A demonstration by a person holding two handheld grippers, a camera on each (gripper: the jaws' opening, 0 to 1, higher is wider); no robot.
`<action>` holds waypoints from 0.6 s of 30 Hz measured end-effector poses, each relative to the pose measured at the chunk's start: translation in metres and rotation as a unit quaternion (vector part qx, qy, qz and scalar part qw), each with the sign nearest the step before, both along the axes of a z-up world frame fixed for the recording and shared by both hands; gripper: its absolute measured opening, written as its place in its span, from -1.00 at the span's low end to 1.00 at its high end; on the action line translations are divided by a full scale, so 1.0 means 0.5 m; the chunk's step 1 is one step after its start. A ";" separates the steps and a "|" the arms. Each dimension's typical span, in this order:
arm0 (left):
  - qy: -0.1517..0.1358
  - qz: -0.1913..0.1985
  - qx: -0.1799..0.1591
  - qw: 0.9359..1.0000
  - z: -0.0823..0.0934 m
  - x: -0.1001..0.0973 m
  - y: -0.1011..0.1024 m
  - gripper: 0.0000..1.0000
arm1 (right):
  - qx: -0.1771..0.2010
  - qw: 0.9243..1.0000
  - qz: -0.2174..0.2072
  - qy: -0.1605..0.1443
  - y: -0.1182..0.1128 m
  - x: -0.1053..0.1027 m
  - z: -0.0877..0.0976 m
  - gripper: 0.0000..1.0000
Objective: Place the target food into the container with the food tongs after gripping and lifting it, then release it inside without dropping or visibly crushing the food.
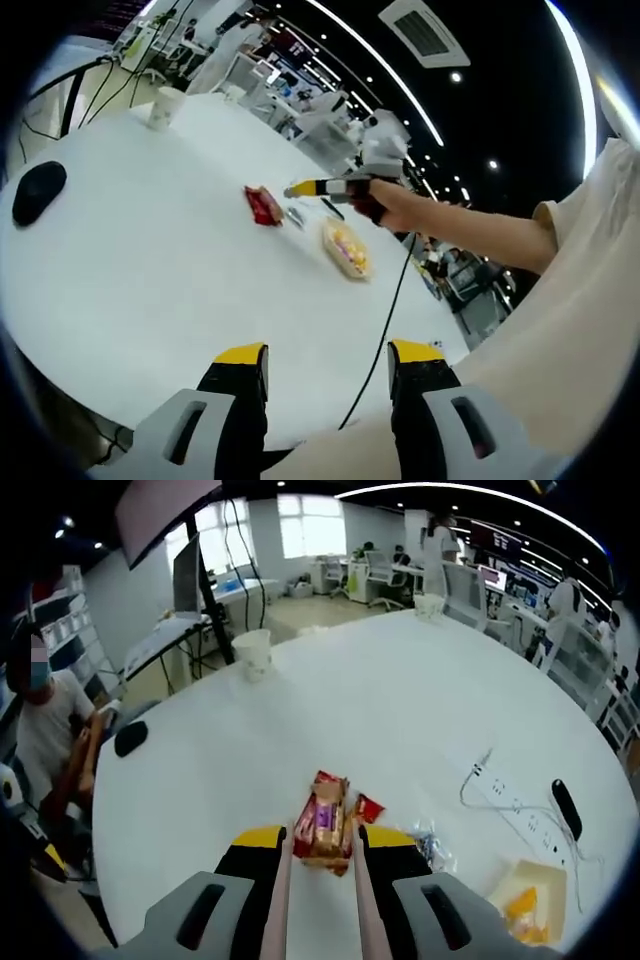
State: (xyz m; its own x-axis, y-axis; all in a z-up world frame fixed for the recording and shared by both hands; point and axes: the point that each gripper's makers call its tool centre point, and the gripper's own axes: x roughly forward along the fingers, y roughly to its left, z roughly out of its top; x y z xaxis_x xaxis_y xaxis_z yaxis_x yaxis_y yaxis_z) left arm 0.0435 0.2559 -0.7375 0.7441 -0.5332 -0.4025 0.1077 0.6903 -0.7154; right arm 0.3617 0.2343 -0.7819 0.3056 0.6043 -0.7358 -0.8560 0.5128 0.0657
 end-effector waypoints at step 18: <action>0.016 0.011 -0.008 1.000 -0.016 -0.013 0.009 -0.05 | -0.043 0.999 0.021 -0.009 0.015 0.019 -0.056 -0.44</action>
State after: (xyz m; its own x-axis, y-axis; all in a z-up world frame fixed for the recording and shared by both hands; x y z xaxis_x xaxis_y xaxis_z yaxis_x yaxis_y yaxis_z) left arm 0.0370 0.2604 -0.7456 0.7421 -0.5232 -0.4190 0.0689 0.6813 -0.7287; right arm 0.3710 0.2417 -0.8098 0.2956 0.5512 -0.7803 -0.8776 0.4794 0.0062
